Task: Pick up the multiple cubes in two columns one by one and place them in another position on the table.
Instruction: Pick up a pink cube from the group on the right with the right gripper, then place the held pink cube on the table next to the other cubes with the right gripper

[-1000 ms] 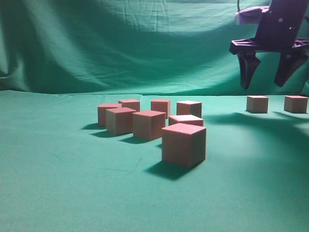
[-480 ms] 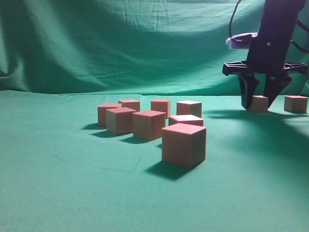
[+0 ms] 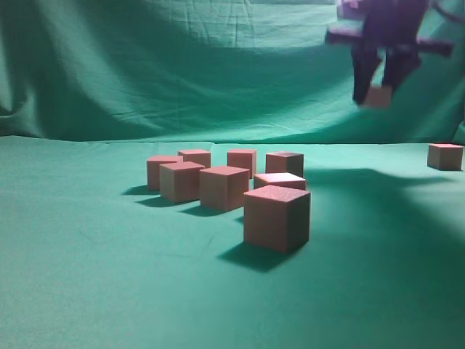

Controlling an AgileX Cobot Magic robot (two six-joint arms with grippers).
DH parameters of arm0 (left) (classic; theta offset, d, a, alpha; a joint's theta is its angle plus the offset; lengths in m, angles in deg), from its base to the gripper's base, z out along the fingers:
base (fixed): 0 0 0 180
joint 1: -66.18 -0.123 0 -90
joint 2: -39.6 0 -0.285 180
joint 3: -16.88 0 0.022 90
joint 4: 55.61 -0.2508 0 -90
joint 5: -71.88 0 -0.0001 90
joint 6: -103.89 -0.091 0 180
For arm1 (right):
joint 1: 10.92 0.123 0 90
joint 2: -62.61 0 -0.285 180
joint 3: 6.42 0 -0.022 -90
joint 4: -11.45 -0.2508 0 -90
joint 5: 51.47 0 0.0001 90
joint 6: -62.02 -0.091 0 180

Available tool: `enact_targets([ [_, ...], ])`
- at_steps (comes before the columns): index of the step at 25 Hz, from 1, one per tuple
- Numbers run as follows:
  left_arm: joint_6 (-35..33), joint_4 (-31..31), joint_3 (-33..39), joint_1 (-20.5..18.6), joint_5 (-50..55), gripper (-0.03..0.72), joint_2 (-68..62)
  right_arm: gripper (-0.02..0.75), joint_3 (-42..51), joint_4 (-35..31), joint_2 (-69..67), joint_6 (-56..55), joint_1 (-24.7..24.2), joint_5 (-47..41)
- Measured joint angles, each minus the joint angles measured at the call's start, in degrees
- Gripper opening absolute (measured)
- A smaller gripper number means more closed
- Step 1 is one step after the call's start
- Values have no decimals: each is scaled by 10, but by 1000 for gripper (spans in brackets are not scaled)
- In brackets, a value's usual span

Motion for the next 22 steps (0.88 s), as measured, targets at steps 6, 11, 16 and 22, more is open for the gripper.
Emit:
enact_targets([
  [6, 0, 0, 0, 0, 0, 0, 0, 250, -93, -44, 75, 0, 6, -81],
  [11, 0, 0, 0, 0, 0, 0, 0, 250, -97, -56, 144, 0, 29, -93],
  [16, 0, 0, 0, 0, 0, 0, 0, 250, -58, -56, 219, 1, 95, -94],
  [22, 0, 0, 0, 0, 0, 0, 0, 250, 90, -56, 273, 52, 219, -94],
])
